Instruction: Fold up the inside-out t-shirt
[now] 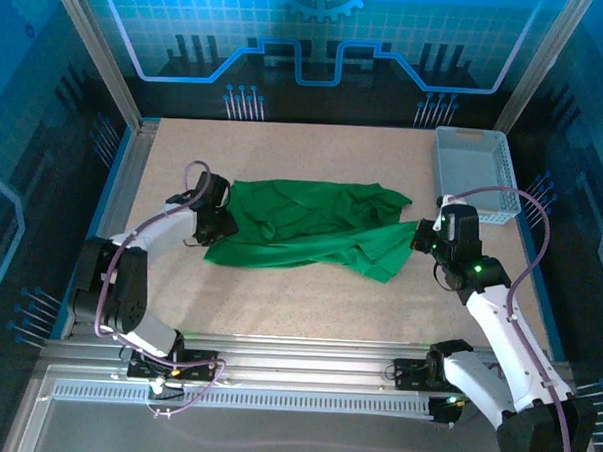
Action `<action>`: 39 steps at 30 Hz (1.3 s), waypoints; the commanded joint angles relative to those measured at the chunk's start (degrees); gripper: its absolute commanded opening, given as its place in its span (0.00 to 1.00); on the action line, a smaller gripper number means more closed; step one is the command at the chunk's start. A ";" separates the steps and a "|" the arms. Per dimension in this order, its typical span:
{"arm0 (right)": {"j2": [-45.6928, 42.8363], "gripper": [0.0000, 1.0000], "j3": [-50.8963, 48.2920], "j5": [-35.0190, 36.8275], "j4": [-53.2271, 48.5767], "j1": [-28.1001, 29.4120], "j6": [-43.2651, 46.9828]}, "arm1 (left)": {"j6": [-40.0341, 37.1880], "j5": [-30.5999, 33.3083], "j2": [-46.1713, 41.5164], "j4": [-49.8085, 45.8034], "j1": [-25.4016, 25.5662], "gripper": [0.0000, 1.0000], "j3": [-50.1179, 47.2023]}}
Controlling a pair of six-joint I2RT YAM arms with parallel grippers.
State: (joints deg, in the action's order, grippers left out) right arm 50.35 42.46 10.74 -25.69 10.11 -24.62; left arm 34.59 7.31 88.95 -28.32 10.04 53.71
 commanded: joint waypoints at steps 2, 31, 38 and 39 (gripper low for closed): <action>-0.69 0.00 -0.36 -2.04 0.07 -0.74 -0.98 | 1.14 -5.16 2.74 2.93 1.11 0.51 -0.09; -9.13 0.00 -1.35 4.84 -4.27 -5.69 -2.88 | 2.82 -17.45 -0.97 6.60 -6.45 0.28 -1.22; -9.85 0.00 -0.90 9.13 -7.15 -6.30 -3.61 | 2.16 -12.06 0.01 6.69 -6.40 0.43 -3.17; -9.84 0.00 -0.67 9.41 -7.36 -6.36 -3.70 | 1.96 -12.00 0.04 6.78 -6.34 0.43 -3.02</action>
State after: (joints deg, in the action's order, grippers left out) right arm 41.36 41.12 17.47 -31.53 4.91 -27.14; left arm 37.39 -6.11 90.70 -21.67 3.90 50.41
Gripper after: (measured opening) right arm 0.058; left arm 0.430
